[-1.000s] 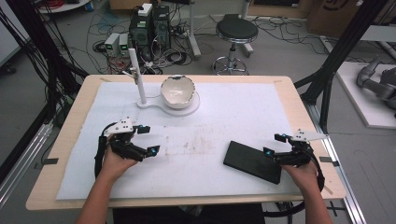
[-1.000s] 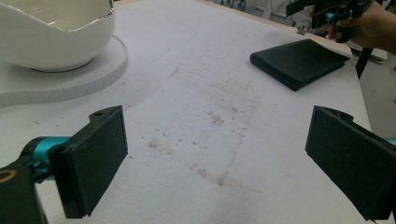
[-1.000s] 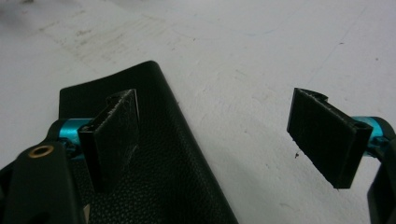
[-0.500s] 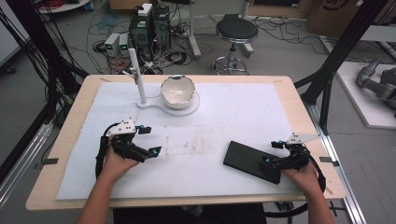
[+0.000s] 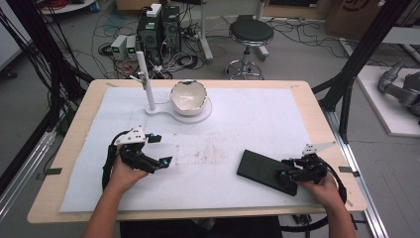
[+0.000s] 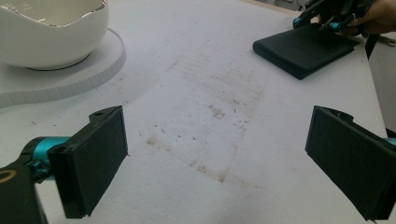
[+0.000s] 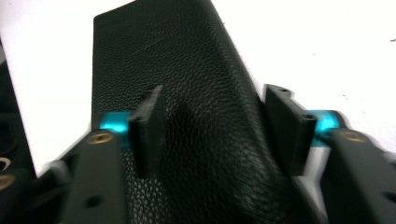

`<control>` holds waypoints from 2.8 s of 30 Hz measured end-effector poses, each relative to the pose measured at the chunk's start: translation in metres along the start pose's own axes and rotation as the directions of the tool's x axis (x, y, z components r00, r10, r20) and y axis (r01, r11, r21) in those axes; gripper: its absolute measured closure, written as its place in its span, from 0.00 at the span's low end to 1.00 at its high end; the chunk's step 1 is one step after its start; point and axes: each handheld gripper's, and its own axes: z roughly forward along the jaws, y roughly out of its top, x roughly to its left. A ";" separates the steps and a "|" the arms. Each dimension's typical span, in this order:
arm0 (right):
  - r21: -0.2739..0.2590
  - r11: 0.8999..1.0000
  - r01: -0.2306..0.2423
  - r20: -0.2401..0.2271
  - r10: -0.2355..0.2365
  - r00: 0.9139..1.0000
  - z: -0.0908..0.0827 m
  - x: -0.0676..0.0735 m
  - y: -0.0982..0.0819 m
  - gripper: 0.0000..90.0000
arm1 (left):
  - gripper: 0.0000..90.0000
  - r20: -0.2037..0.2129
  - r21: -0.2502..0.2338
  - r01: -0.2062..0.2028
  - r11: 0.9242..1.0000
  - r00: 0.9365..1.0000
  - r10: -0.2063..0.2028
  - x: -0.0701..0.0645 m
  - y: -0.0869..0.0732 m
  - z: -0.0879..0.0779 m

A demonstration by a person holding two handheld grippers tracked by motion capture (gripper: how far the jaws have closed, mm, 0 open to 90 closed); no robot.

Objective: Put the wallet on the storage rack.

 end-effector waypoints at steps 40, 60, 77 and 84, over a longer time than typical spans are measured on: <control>-0.218 0.923 0.317 0.021 -0.320 0.947 -0.020 0.064 0.084 0.94 | 0.06 0.107 -0.058 -0.007 0.998 0.994 0.014 -0.009 0.027 0.007; -0.198 0.870 0.452 -0.073 -0.473 0.878 0.021 0.096 0.122 0.94 | 0.06 0.257 -0.038 -0.017 0.999 0.966 0.026 -0.021 0.041 0.048; -0.227 0.867 0.443 -0.147 -0.481 0.864 0.037 0.096 0.124 0.94 | 0.83 0.416 0.006 -0.060 0.998 0.908 0.052 -0.029 0.042 0.063; -0.260 0.868 0.423 -0.043 -0.448 0.893 0.034 0.095 0.122 0.68 | 0.83 0.369 0.042 -0.116 0.992 0.925 0.092 -0.039 0.059 0.053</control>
